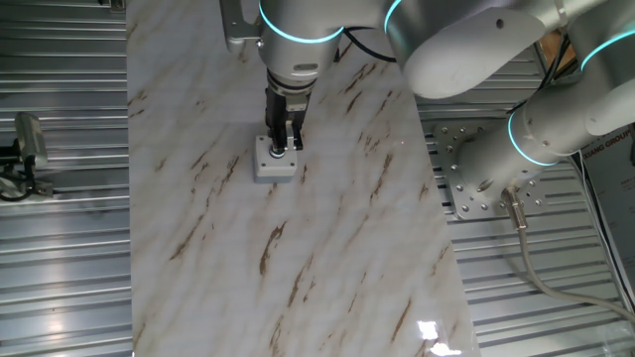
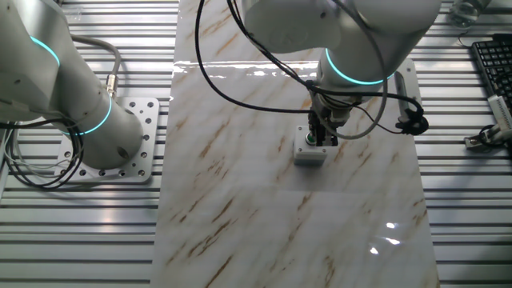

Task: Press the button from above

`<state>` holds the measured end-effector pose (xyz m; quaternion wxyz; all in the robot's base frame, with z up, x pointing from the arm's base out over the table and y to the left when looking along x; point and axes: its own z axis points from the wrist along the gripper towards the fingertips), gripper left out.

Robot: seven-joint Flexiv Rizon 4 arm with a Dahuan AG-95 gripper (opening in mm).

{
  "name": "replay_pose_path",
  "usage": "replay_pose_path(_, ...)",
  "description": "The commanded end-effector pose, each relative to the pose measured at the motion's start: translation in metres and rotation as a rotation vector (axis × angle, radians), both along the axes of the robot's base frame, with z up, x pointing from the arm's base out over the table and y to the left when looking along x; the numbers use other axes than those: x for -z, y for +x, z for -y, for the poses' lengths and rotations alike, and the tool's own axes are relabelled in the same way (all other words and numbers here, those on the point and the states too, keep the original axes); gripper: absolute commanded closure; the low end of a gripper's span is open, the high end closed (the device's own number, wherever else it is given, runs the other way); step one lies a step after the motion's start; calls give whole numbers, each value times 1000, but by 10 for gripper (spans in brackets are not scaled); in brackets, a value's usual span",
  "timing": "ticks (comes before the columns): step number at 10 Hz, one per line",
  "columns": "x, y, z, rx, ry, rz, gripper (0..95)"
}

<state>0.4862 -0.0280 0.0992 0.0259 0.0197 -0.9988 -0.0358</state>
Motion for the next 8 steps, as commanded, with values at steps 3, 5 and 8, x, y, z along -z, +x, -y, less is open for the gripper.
replay_pose_path(3,4,-1,1,-2,2,4,950)
replay_pose_path(5,3,0,2,-6,4,1,950)
replay_pose_path(8,4,0,3,-6,5,-1,950)
